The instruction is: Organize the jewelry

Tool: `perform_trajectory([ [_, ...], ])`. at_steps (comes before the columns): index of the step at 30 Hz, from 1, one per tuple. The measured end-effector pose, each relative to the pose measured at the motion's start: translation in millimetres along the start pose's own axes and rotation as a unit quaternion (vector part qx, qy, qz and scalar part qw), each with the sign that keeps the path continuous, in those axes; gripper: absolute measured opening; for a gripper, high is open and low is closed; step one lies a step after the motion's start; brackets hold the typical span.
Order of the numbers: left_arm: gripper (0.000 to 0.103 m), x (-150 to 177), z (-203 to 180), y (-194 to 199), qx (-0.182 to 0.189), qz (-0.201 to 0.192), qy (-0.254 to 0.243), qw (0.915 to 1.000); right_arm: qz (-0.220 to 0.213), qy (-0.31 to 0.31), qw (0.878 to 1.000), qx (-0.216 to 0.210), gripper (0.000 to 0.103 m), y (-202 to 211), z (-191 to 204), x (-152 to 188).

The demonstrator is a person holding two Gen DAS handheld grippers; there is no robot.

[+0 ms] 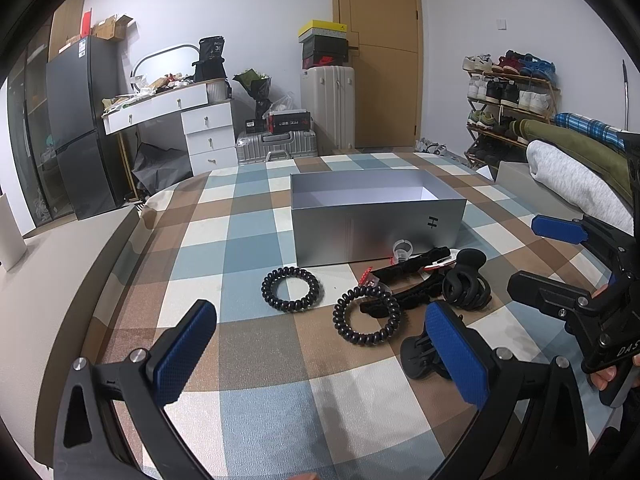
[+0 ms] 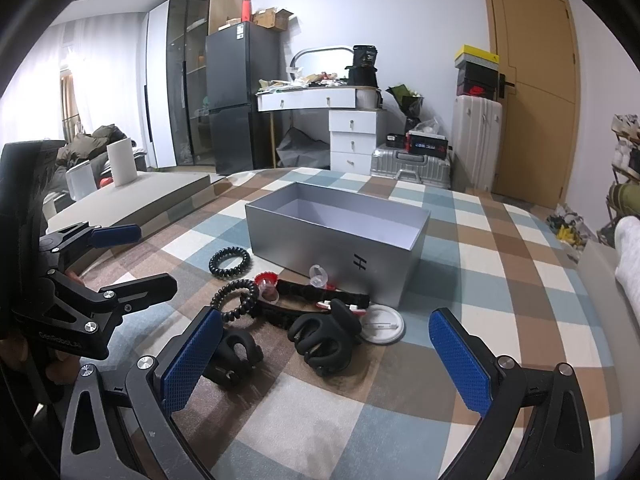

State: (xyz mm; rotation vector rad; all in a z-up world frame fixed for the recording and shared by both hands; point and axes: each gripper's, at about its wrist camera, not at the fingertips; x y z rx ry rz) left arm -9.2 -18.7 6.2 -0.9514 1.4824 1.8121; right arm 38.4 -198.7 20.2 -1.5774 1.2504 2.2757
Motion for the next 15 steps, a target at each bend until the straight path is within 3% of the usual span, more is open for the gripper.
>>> perform_trajectory([
  [15, 0.102, 1.2, 5.4, -7.1, 0.0, 0.009, 0.007, 0.9999, 0.002, -0.002, 1.0, 0.003, 0.103, -1.8, -2.1, 2.0],
])
Point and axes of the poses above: each gripper's, at about its wrist camera, not at the fingertips, and y roughly against the way its jaws point, z to its left, x to its underside, and after that the axes turned 10 degrees about -x, right-handed
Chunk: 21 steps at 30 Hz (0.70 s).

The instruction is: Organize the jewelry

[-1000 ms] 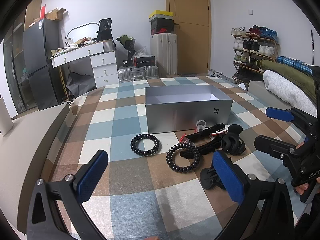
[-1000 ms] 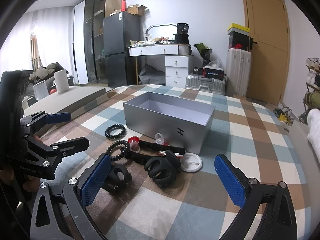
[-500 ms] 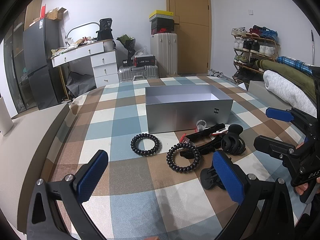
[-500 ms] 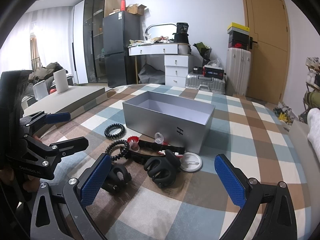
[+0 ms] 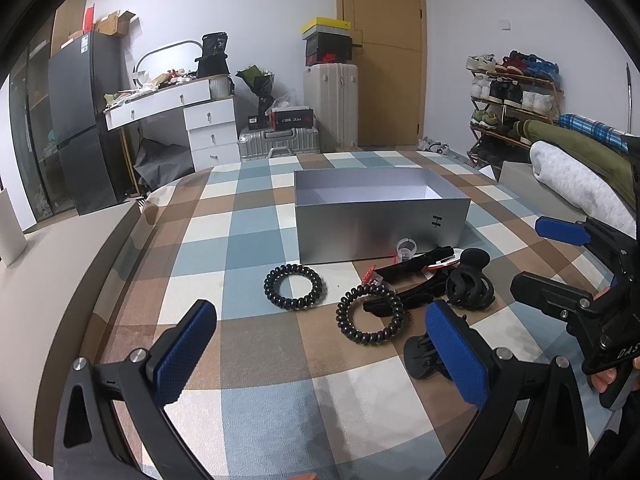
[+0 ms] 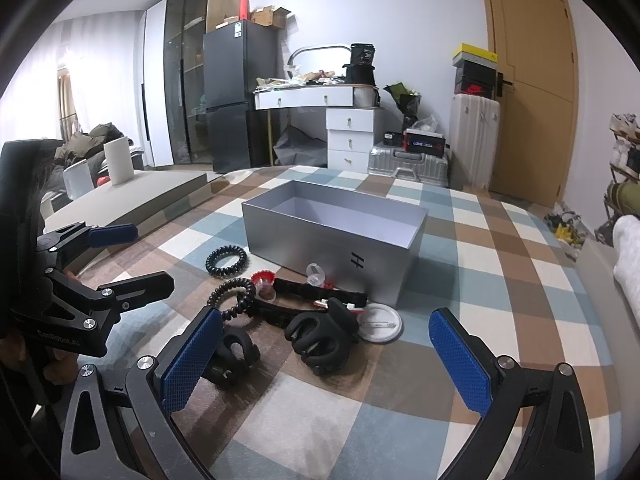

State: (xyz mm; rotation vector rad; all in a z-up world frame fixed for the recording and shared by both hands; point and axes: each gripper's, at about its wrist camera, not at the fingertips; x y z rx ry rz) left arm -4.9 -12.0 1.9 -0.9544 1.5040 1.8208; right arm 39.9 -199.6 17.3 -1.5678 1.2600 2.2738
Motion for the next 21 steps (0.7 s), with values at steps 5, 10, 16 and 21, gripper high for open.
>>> perform_trajectory([
  [5, 0.102, -0.7, 2.7, -1.9, 0.002, 0.004, 0.006, 1.0, 0.003, -0.001, 1.0, 0.001, 0.103, -0.1, -0.9, 0.0],
  [10, 0.102, -0.7, 3.3, -2.1, 0.003, 0.004, 0.006, 1.0, 0.004, 0.0, 1.0, 0.0, 0.103, 0.4, -0.7, 0.1],
  [16, 0.102, -0.5, 3.4, -1.9, 0.002, 0.005, 0.005, 1.0, 0.004, -0.001, 1.0, 0.001, 0.103, -0.3, -1.0, 0.0],
  [21, 0.102, -0.3, 5.1, -2.9, -0.001, 0.008, 0.008, 0.9999, 0.009, -0.003, 1.0, 0.004, 0.103, -0.8, -2.1, 0.0],
])
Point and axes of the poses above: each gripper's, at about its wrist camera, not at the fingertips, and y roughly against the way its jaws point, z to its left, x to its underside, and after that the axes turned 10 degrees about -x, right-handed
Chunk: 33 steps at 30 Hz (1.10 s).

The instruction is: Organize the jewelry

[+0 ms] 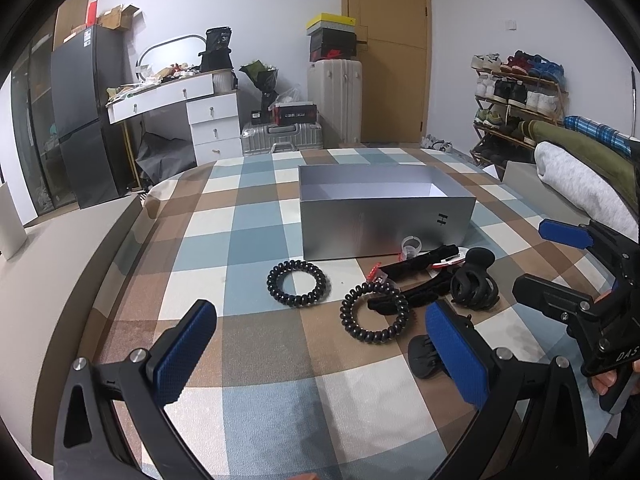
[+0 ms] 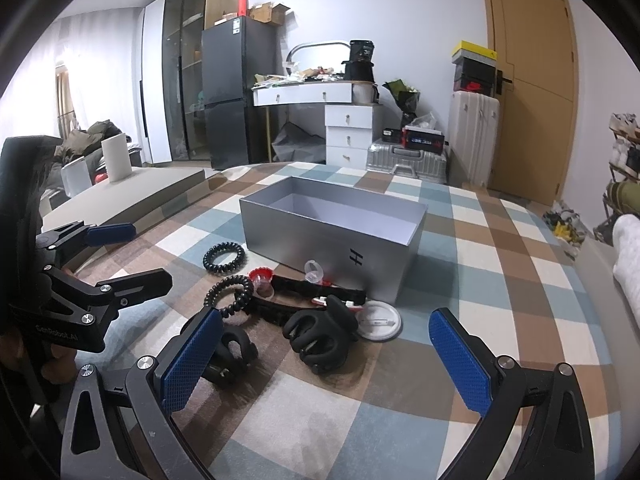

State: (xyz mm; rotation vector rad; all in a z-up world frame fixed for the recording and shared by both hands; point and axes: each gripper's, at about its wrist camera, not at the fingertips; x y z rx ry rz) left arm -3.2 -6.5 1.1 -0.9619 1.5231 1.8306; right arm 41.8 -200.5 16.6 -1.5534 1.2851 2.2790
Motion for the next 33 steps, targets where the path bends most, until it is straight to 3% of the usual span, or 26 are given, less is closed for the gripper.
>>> perform_trajectory([
  [10, 0.102, -0.2, -1.7, -4.2, 0.013, 0.018, -0.002, 0.9997, 0.048, -0.032, 0.998, 0.02, 0.103, -16.5, -11.5, 0.0],
  [14, 0.102, 1.1, -6.1, -6.8, 0.014, 0.034, -0.009, 0.9993, 0.075, -0.055, 0.996, -0.003, 0.102, -23.7, -16.6, 2.4],
  [18, 0.102, 2.1, -9.9, -6.7, 0.025, 0.045, -0.013, 0.9986, 0.1, -0.091, 0.991, -0.02, 0.094, -31.6, -25.4, 4.0],
  [25, 0.102, 2.3, -13.1, -4.1, 0.042, 0.053, -0.014, 0.9976, 0.131, -0.1, 0.985, -0.04, 0.086, -44.4, -23.5, 3.6],
  [27, 0.102, 2.3, -13.6, -4.1, 0.041, 0.053, -0.015, 0.9977, 0.141, -0.103, 0.984, -0.041, 0.074, -49.6, -22.7, 3.7],
  [33, 0.102, 2.6, -15.6, -4.8, 0.046, 0.057, -0.014, 0.9972, 0.152, -0.106, 0.981, -0.047, 0.055, -57.2, -20.9, 3.1],
])
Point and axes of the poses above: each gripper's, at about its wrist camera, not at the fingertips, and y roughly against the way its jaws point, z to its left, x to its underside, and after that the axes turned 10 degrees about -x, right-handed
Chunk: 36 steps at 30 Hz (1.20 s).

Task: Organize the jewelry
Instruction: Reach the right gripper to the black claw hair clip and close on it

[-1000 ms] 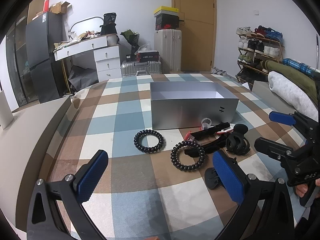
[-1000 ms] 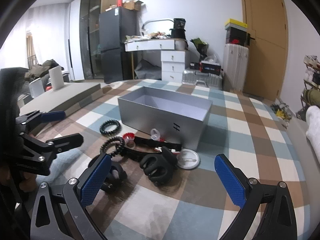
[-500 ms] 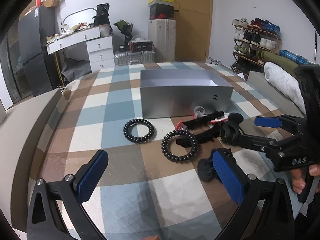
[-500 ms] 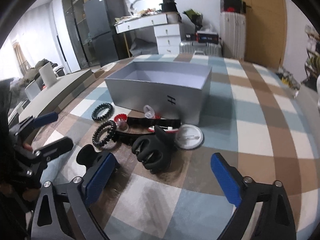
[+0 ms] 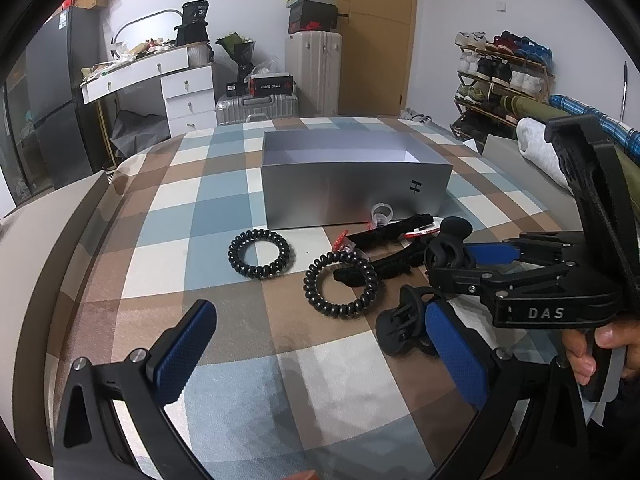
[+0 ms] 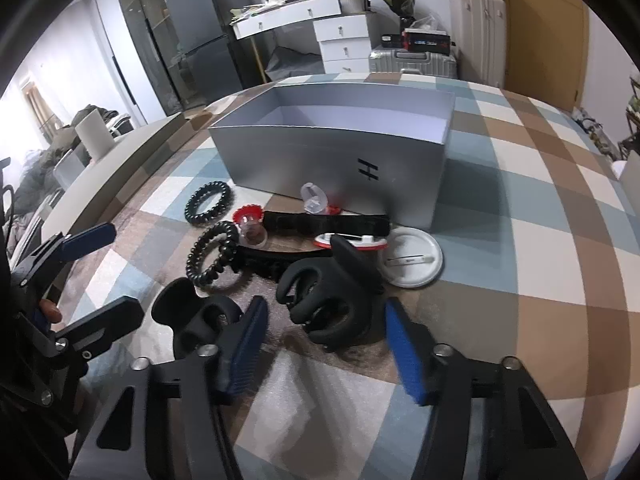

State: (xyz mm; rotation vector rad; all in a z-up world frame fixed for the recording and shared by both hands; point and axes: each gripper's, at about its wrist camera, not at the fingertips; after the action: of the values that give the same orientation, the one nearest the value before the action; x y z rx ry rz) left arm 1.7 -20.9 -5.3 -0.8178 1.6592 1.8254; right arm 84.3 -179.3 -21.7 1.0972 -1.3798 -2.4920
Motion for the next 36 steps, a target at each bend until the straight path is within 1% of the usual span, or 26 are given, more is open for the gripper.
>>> perform_trajectory([
  [1, 0.102, 0.0, -0.6, 0.0, 0.001, 0.001, 0.0, 1.0, -0.001, 0.0, 1.0, 0.003, 0.054, 0.0, 0.1, -0.2],
  [3, 0.102, 0.1, -1.9, -0.3, 0.003, 0.002, -0.002, 1.0, -0.002, 0.001, 1.0, 0.005, 0.046, 0.1, -0.6, -0.5],
  [6, 0.102, 0.5, -4.8, -0.3, 0.011, 0.007, -0.005, 0.9999, -0.009, 0.003, 1.0, 0.001, 0.046, 2.4, 0.6, 0.3],
  [7, 0.102, 0.7, -5.7, -0.6, 0.014, 0.009, -0.006, 0.9998, -0.013, 0.005, 1.0, -0.006, 0.046, 5.0, 1.7, 1.0],
  [12, 0.102, 3.0, -12.5, -2.1, 0.03, 0.023, -0.013, 0.9992, -0.047, 0.002, 0.998, -0.029, 0.046, 23.1, 3.8, 4.8],
  [14, 0.102, 4.3, -15.9, -3.4, 0.03, 0.031, -0.016, 0.999, -0.059, 0.002, 0.998, -0.028, 0.046, 29.6, 2.8, 4.9],
  [19, 0.101, 5.9, -25.2, -8.0, 0.059, 0.056, -0.024, 0.9964, -0.066, -0.007, 0.997, -0.03, 0.046, 35.0, -3.6, 4.3],
  [21, 0.1, 6.0, -30.6, -7.6, 0.056, 0.059, -0.031, 0.9962, -0.066, -0.009, 0.997, -0.033, 0.046, 35.6, -5.2, 5.8],
  [22, 0.099, 5.7, -32.3, -8.2, 0.055, 0.061, -0.034, 0.9961, -0.063, -0.012, 0.997, -0.035, 0.046, 34.8, -6.3, 6.0],
  [24, 0.089, 5.4, -36.3, -10.4, 0.057, 0.067, -0.041, 0.9953, -0.063, -0.013, 0.997, -0.037, 0.046, 35.3, -7.3, 7.9],
  [26, 0.084, 4.6, -39.1, -12.4, 0.054, 0.072, -0.045, 0.9949, -0.06, -0.013, 0.997, -0.037, 0.046, 34.3, -7.0, 8.0],
  [29, 0.081, 3.9, -40.0, -14.2, 0.051, 0.075, -0.047, 0.9948, -0.058, -0.008, 0.998, -0.036, 0.046, 33.9, -4.9, 8.2],
  [33, 0.065, 2.3, -43.1, -15.6, 0.054, 0.082, -0.049, 0.9939, -0.057, 0.0, 0.998, -0.03, 0.046, 33.8, -0.7, 9.3],
  [34, 0.063, 2.5, -44.5, -15.9, 0.055, 0.084, -0.051, 0.9936, -0.056, 0.002, 0.998, -0.03, 0.046, 33.7, 0.1, 9.1],
  [36, 0.056, 3.6, -47.5, -15.3, 0.055, 0.085, -0.057, 0.9932, -0.056, 0.004, 0.998, -0.029, 0.046, 33.8, 0.9, 9.4],
])
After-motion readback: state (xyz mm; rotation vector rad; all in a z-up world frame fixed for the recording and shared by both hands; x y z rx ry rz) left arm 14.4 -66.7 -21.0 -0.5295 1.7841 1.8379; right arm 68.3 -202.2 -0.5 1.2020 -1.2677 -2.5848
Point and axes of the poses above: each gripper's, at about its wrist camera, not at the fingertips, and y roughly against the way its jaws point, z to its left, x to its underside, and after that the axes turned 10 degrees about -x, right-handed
